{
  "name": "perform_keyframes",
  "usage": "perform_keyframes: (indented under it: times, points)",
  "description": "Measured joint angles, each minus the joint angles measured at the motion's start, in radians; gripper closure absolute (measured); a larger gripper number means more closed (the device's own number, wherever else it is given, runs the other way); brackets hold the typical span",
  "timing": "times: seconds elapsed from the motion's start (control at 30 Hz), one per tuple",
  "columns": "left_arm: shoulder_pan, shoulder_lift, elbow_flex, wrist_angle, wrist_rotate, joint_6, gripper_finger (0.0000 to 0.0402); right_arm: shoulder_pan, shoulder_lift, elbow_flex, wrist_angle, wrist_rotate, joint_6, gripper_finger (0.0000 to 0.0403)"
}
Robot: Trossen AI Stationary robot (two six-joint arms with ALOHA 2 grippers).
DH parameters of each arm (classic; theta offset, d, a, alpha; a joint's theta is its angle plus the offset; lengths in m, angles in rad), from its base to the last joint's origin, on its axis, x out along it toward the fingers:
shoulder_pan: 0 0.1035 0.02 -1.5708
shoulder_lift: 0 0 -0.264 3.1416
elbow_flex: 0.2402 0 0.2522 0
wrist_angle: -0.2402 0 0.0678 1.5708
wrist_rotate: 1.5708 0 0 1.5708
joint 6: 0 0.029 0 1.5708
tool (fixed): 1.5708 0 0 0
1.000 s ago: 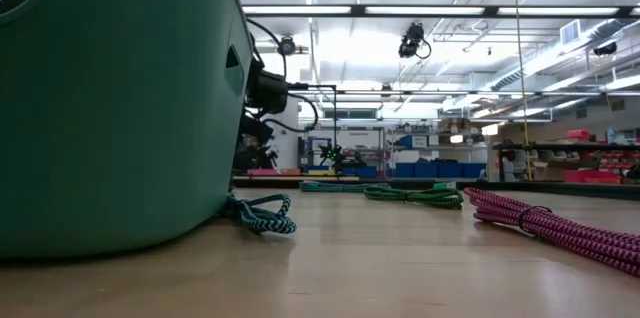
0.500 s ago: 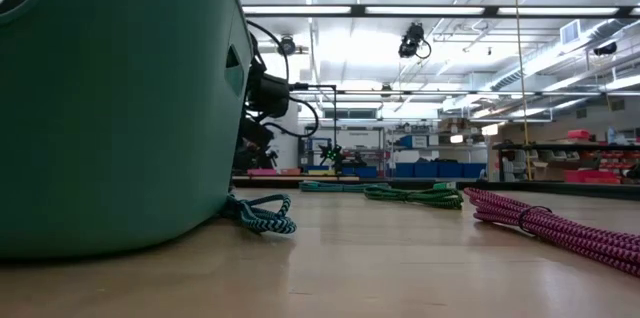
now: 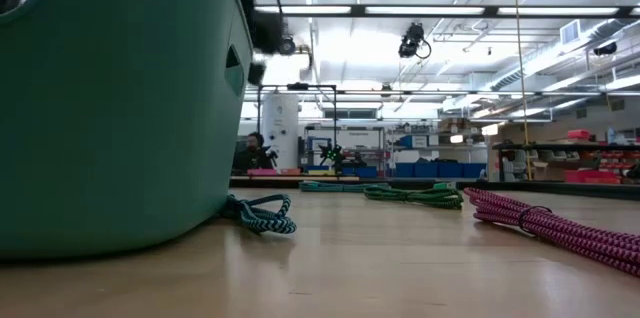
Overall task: Pick and place USB-C Cables
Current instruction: Put the blue charger cable into the green bin
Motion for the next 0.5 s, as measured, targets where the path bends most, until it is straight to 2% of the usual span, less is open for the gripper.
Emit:
perform_keyframes:
  times: [0.13,0.27,0.5]
  points:
    - [-0.112,-0.138,0.039,-0.047,0.001,-0.123,0.0378,0.0,0.0,0.0,-0.001,-0.012,-0.017,0.0231]
    - [-0.274,-0.269,0.064,-0.054,0.004,-0.274,0.0378,0.0,0.0,0.0,-0.007,-0.019,-0.019,0.0231]
    - [-0.613,-0.373,0.075,-0.05,-0.024,-0.599,0.0378,0.0,0.0,0.0,-0.024,-0.042,-0.021,0.0231]
